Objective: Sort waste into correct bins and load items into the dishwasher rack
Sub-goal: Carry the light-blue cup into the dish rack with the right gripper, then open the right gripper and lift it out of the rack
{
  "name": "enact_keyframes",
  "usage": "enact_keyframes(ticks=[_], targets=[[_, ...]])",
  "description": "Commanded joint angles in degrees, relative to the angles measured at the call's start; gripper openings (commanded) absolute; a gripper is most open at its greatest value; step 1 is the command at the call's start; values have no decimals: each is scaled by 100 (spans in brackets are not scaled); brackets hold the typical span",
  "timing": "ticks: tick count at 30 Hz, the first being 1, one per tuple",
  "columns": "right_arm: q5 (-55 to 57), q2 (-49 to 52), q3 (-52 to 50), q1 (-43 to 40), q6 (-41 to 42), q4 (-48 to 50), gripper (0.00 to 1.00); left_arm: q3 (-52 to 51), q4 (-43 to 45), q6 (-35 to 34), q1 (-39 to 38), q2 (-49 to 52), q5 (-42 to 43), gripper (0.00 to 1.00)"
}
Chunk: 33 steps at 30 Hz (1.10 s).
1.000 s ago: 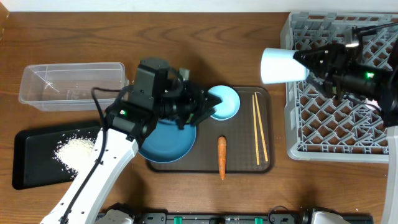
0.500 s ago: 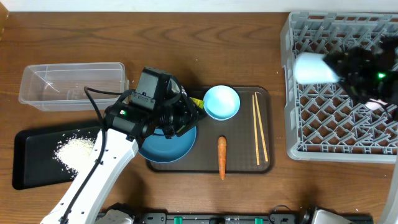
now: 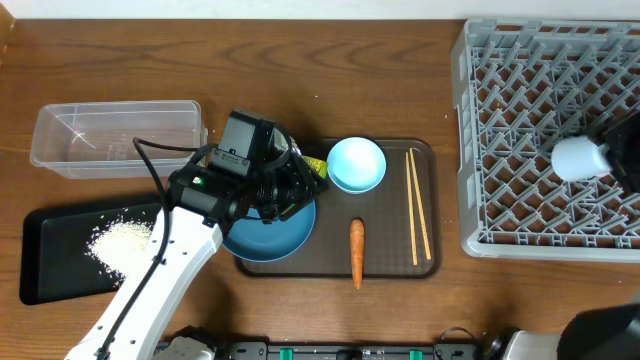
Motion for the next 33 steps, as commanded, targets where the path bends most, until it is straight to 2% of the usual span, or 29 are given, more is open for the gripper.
enact_keyframes(ticks=[1, 8, 15, 19, 20, 25, 29, 33], targets=[[763, 334, 74, -15, -7, 24, 51, 2, -50, 101, 20, 9, -111, 40], [944, 1167, 74, 0, -20, 269, 51, 2, -52, 103, 20, 9, -111, 41], [957, 1495, 74, 79, -81, 529, 53, 2, -50, 125, 20, 9, -227, 41], [957, 1471, 83, 122, -109, 551, 60, 2, -46, 122, 20, 9, -282, 42], [957, 1464, 96, 133, -127, 542, 63, 2, -46, 122, 20, 11, -289, 45], [955, 1263, 313, 216, -125, 319, 91, 2, -70, 125, 20, 37, -304, 47], [931, 892, 671, 372, -127, 22, 99, 2, -116, 144, 20, 50, -302, 47], [820, 448, 935, 619, -251, -168, 99, 2, -133, 142, 0, 66, -299, 47]])
